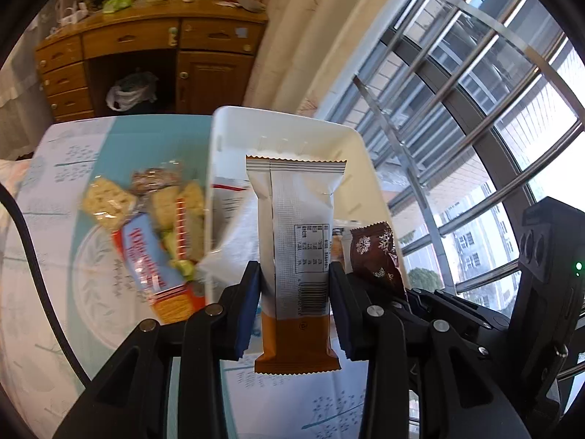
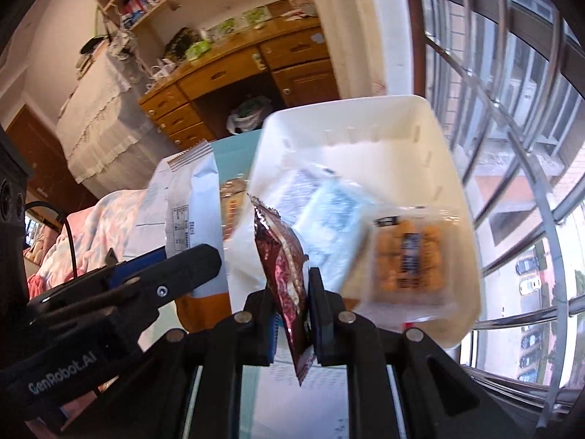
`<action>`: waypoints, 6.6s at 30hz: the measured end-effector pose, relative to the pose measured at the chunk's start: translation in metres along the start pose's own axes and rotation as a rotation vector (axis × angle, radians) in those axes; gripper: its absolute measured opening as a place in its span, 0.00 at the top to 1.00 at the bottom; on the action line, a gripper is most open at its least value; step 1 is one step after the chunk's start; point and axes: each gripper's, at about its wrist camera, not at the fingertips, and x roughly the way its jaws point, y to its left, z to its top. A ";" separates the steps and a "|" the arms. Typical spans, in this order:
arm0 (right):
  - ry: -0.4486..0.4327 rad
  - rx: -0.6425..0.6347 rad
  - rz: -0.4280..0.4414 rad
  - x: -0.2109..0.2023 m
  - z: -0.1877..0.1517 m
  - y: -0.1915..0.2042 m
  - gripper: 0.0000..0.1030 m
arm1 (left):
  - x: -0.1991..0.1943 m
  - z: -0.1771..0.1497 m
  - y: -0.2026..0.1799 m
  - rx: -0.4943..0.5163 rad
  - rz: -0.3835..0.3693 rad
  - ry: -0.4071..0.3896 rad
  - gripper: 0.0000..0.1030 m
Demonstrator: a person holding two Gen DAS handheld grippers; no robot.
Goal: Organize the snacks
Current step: 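Carry the white-and-orange bar and brown chocolate packet over the white tray with both tools, then open both tools over the tray and withdraw them from it, then move both tools toward the remaining snacks beside the tray, then grasp the clear bag of white puffs with the left tool while the right tool grasps the blue biscuit packet, then lift the puff bag and blue biscuit packet and carry them toward the tray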
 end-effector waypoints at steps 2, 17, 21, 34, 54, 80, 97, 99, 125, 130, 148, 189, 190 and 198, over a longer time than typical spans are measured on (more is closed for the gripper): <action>0.013 0.012 -0.010 0.004 0.002 -0.009 0.86 | 0.011 0.002 -0.005 0.001 -0.017 0.025 0.65; 0.082 0.108 -0.007 0.020 0.003 -0.039 0.71 | 0.039 0.005 -0.005 -0.064 -0.044 0.090 0.31; 0.086 0.120 0.003 0.019 0.003 -0.036 0.65 | 0.031 0.005 0.002 -0.092 -0.036 0.082 0.28; 0.085 0.102 0.028 0.006 -0.002 0.002 0.53 | -0.016 -0.004 0.028 -0.139 0.001 0.044 0.21; 0.071 0.123 0.010 -0.001 -0.021 0.100 0.35 | -0.109 -0.039 0.136 -0.199 0.009 -0.006 0.16; -0.017 0.366 -0.170 0.012 -0.072 0.211 0.34 | -0.165 -0.006 0.261 0.010 0.015 0.122 0.16; -0.088 0.216 -0.244 0.035 -0.056 0.214 0.34 | -0.096 0.052 0.258 0.000 0.062 0.248 0.16; -0.081 0.187 -0.260 0.043 -0.053 0.212 0.34 | -0.081 0.059 0.258 -0.020 0.071 0.273 0.16; 0.118 -0.272 -0.338 0.164 -0.029 0.200 0.34 | 0.113 0.106 0.275 -0.148 0.225 0.464 0.16; 0.140 -0.294 -0.352 0.178 -0.028 0.189 0.34 | 0.136 0.104 0.264 -0.101 0.269 0.498 0.10; 0.199 -0.465 -0.374 0.209 -0.021 0.195 0.37 | 0.188 0.105 0.245 -0.082 0.339 0.560 0.00; 0.510 -0.078 -0.201 0.229 -0.005 0.147 0.45 | 0.118 0.046 0.335 -0.230 0.292 0.574 0.08; 0.519 -0.060 -0.195 0.228 -0.007 0.148 0.46 | 0.110 0.041 0.336 -0.228 0.289 0.571 0.08; 0.542 0.054 -0.156 0.208 -0.029 0.169 0.46 | 0.043 0.006 0.348 -0.206 0.251 0.543 0.08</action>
